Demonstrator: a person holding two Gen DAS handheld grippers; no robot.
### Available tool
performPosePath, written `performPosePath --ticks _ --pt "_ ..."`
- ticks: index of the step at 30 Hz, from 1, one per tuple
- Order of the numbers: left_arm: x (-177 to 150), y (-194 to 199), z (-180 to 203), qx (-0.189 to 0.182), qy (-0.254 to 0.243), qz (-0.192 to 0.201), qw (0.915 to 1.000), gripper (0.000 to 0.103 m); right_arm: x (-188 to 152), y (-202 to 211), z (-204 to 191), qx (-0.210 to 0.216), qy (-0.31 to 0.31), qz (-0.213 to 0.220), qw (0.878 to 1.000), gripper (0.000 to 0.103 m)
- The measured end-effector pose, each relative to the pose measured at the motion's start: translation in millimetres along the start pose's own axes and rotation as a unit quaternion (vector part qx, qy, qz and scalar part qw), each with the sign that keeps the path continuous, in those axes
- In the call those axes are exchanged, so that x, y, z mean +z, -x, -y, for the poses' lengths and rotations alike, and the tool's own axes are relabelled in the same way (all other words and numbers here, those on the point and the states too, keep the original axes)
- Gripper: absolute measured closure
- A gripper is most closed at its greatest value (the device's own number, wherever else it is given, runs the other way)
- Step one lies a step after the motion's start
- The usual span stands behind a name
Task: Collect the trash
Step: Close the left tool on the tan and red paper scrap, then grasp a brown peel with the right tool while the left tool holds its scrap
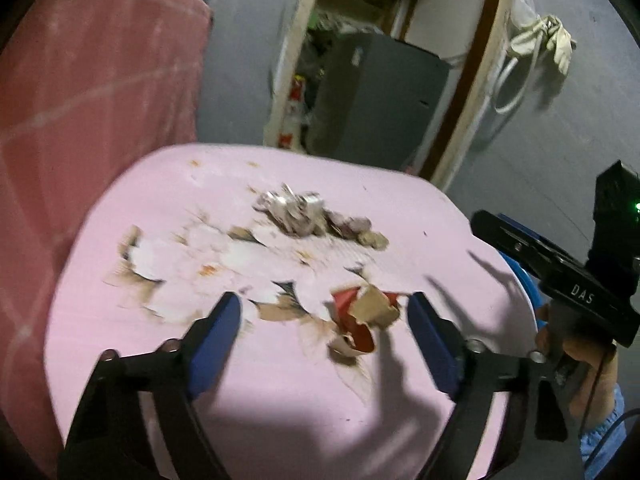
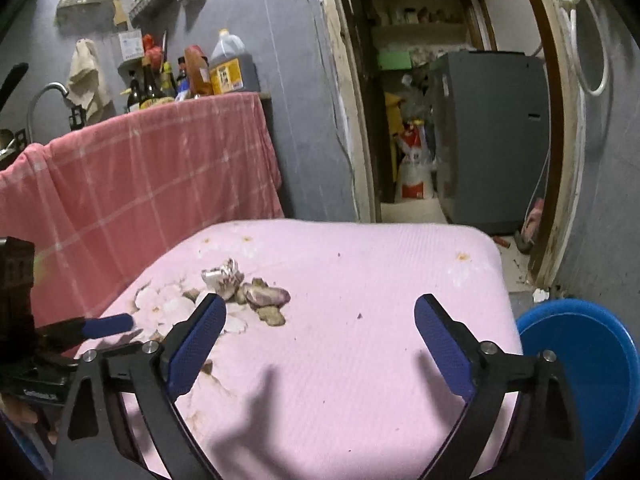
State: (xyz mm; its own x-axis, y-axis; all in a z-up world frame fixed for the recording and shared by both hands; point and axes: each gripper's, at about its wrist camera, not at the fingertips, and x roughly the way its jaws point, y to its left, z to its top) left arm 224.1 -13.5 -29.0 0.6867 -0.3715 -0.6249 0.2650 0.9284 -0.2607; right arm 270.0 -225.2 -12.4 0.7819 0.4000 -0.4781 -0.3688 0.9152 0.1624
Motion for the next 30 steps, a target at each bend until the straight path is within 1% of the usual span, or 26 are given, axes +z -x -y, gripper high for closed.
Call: performPosePath --ticks 2,3,4,5,8,9,10,11,12,15,20,24,26,27,29,30 --pt "0 -5 3 -0.01 -0.005 -0.017 0.9998 0.029 -1 -2 2 0.004 -0.003 -0.005 1.0 0.008" --pt "0 -8 5 -0.009 -0.009 -0.026 0.9996 0.032 -2 -2 2 0.005 -0.005 -0.007 1.0 0.008" --pt "-1 -11 6 -0.009 -0.013 -0.034 0.9993 0.037 -2 -3 3 0.005 -0.006 -0.01 1.0 0.008" --pt "-1 -12 7 -0.008 -0.015 -0.038 0.9991 0.039 -3 -4 4 0.006 -0.007 -0.013 1.0 0.008" --pt "-1 -12 8 -0.011 -0.018 -0.04 0.999 0.052 -3 -9 6 0.011 -0.007 -0.023 1.0 0.012" --pt "-1 -13 8 -0.011 -0.018 -0.042 0.9989 0.06 -3 -12 6 0.015 -0.006 -0.028 0.999 0.013" --pt "-1 -14 8 -0.011 -0.017 -0.043 0.9989 0.068 -3 -16 6 0.022 -0.005 -0.035 0.999 0.015" --pt "-1 -15 7 -0.011 -0.016 -0.045 0.9988 0.071 -3 -20 6 0.028 -0.004 -0.043 0.999 0.018" --pt "-2 -16 7 -0.01 -0.013 -0.046 0.9988 0.073 -3 -26 6 0.037 -0.005 -0.054 0.998 0.019" --pt "-1 -17 3 -0.008 -0.003 -0.043 0.999 0.08 -3 -40 6 0.053 -0.001 -0.083 0.995 0.03" --pt "4 -16 -11 0.005 0.028 -0.034 0.999 0.081 -1 -60 -1 0.076 0.011 -0.122 0.99 0.045" --pt "12 -15 -24 0.03 0.05 -0.023 0.998 0.081 1 -78 -13 0.09 0.026 -0.152 0.984 0.056" --pt "14 -13 -30 0.037 0.061 -0.015 0.9974 0.081 3 -84 -20 0.087 0.038 -0.162 0.982 0.063" --pt "15 -13 -33 0.04 0.066 -0.013 0.9969 0.081 3 -86 -24 0.087 0.046 -0.166 0.981 0.064" --pt "18 -12 -37 0.043 0.074 -0.01 0.9963 0.081 5 -90 -28 0.084 0.053 -0.173 0.98 0.072" --pt "18 -12 -39 0.045 0.077 -0.009 0.996 0.081 5 -92 -29 0.082 0.055 -0.177 0.979 0.074"
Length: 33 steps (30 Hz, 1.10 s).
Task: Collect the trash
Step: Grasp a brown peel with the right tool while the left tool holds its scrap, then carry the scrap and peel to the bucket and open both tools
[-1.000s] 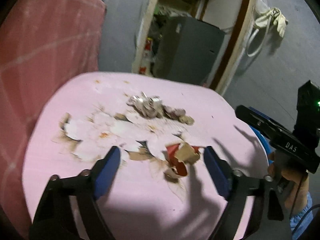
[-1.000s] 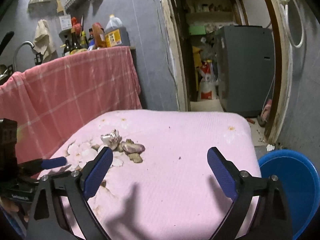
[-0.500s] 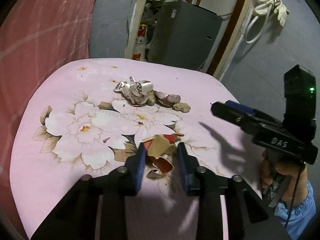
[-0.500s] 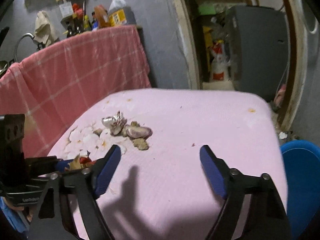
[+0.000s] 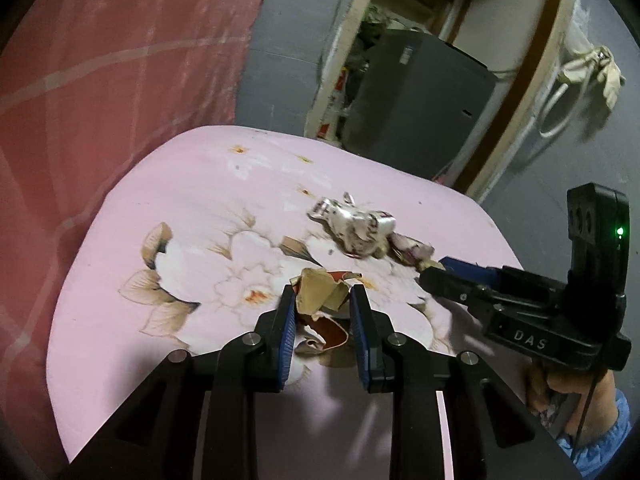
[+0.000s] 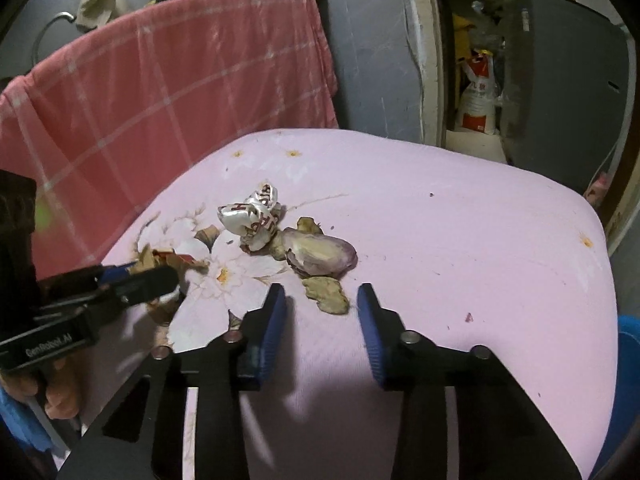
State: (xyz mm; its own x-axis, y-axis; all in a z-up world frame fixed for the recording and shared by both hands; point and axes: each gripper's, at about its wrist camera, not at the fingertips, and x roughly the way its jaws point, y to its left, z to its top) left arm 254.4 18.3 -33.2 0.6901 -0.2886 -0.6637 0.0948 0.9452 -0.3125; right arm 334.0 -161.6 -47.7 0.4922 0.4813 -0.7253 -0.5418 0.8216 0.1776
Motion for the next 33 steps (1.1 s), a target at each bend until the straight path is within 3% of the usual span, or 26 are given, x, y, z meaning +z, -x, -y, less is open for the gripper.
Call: performPosePath --ticks 4,13,17,22,33 --pt "1 0 -2 0.017 0.004 0.005 0.9998 0.081 1 -2 5 0.001 -0.01 -0.009 1.0 0.083" --pt "-2 10 11 0.016 -0.023 0.024 0.9993 0.082 -11 13 4 0.001 -0.016 0.023 1.0 0.084" --pt "-3 16 20 0.01 -0.033 0.043 0.9985 0.082 -22 40 5 -0.002 -0.034 0.08 0.996 0.084" --pt "4 26 36 -0.003 -0.027 0.086 0.9959 0.082 -36 80 7 -0.036 -0.049 0.163 0.985 0.084" --pt "25 44 106 -0.053 -0.048 0.192 0.9788 0.082 -49 170 20 -0.13 -0.033 0.324 0.936 0.084"
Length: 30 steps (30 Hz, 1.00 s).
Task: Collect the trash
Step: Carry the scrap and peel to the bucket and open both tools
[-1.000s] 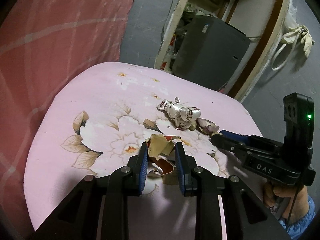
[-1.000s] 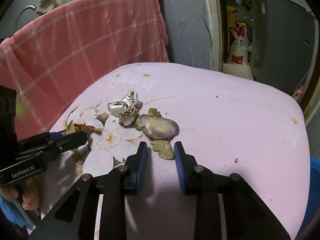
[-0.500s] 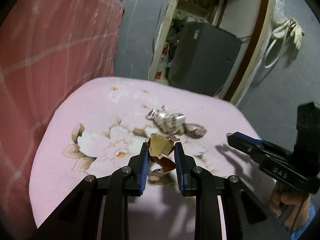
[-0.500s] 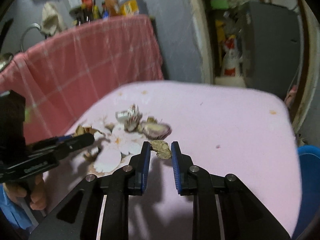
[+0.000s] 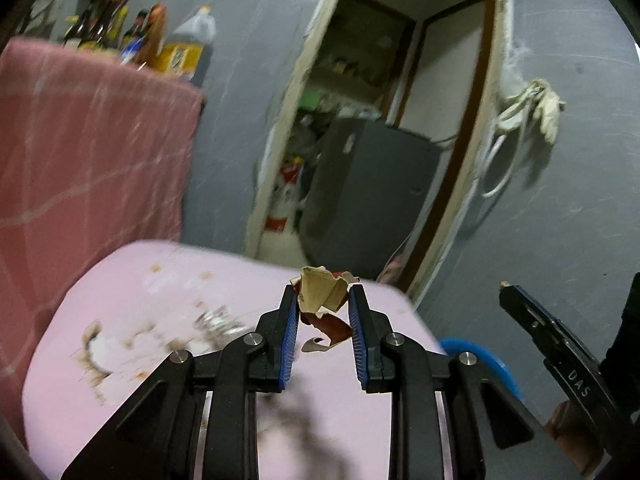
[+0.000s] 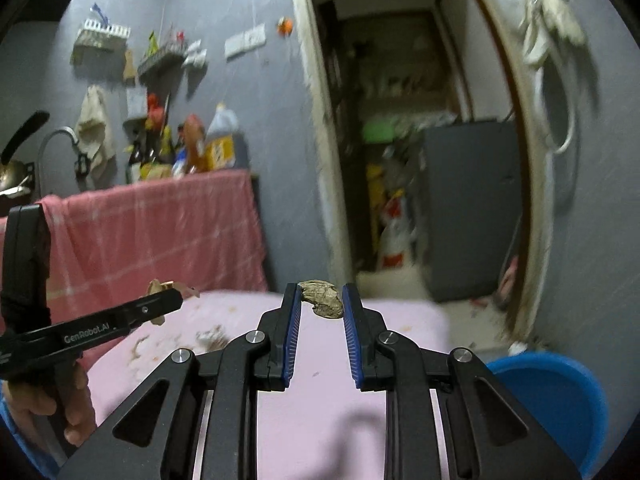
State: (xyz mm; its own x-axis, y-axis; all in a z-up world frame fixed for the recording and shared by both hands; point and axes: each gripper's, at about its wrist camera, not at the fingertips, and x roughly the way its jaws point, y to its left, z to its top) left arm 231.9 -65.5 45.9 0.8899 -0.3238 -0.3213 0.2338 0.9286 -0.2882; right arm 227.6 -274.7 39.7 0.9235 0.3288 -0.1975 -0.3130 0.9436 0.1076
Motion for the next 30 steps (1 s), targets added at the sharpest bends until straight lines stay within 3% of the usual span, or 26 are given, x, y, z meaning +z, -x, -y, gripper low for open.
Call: performPosePath --ticks 8,13,20,30 --pt "14 -8 63 -0.05 -0.024 0.048 0.9973 0.082 18 45 34 -0.064 0.003 0.075 0.995 0.084" --pt "12 -23 101 -0.078 -0.038 0.049 0.995 0.082 22 65 63 -0.115 -0.002 0.095 0.989 0.084" --pt "-1 -51 137 -0.106 -0.053 0.025 0.9926 0.082 8 73 103 -0.153 -0.034 0.083 0.984 0.084" --pt "-30 -99 169 -0.124 -0.062 -0.047 0.9892 0.082 -22 74 145 -0.172 -0.075 0.032 0.982 0.084"
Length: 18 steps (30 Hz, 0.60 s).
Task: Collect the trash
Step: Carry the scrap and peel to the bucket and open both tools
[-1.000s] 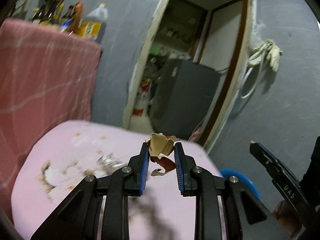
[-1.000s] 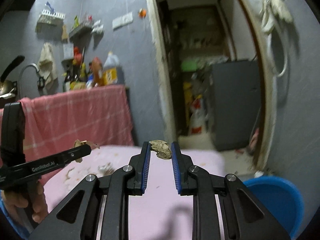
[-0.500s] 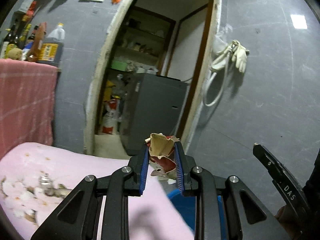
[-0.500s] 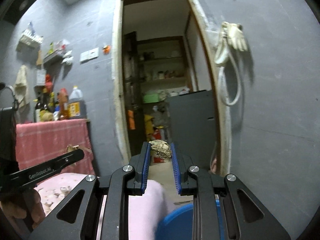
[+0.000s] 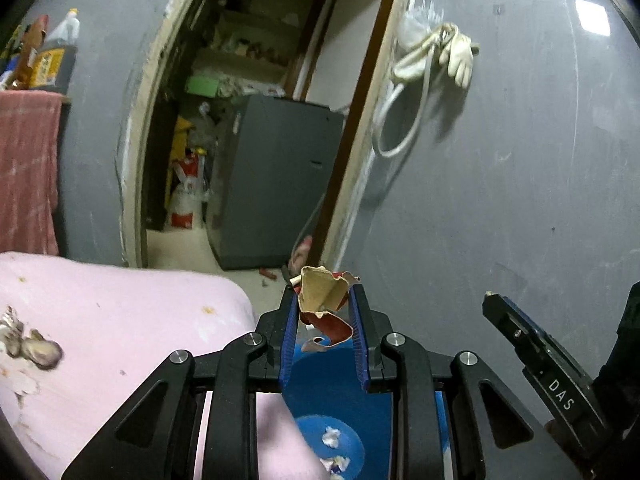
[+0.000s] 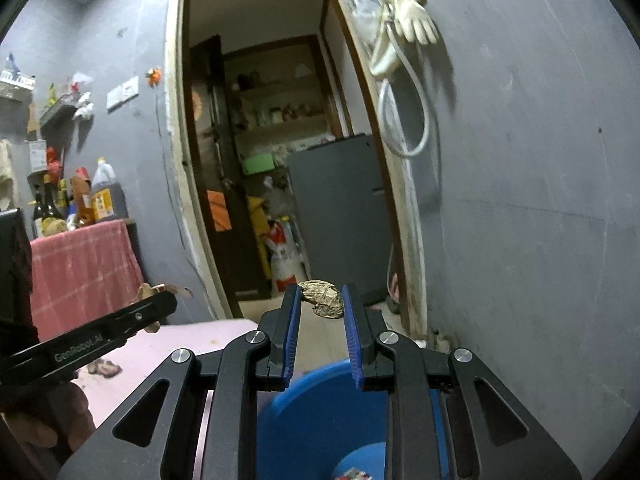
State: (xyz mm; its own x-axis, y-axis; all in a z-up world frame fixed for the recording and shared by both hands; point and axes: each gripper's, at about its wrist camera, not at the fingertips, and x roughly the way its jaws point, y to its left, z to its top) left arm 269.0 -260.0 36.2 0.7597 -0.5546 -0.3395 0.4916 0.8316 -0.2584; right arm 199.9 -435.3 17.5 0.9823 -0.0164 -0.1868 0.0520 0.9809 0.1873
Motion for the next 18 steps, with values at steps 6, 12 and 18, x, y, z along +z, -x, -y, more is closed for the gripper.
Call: performPosePath --ticks 6,12,18 --pt "-15 -28 7 -0.013 -0.003 -0.06 0.9981 0.08 -9 -8 18 -0.007 -0.019 -0.027 0.999 0.083" --pt "-31 -51 10 -0.017 -0.003 -0.122 0.9923 0.072 -19 -23 33 -0.012 -0.048 -0.073 0.996 0.082" --pt "-39 -62 8 -0.012 0.003 -0.142 0.9898 0.061 -23 -26 43 -0.014 -0.07 -0.087 0.994 0.07"
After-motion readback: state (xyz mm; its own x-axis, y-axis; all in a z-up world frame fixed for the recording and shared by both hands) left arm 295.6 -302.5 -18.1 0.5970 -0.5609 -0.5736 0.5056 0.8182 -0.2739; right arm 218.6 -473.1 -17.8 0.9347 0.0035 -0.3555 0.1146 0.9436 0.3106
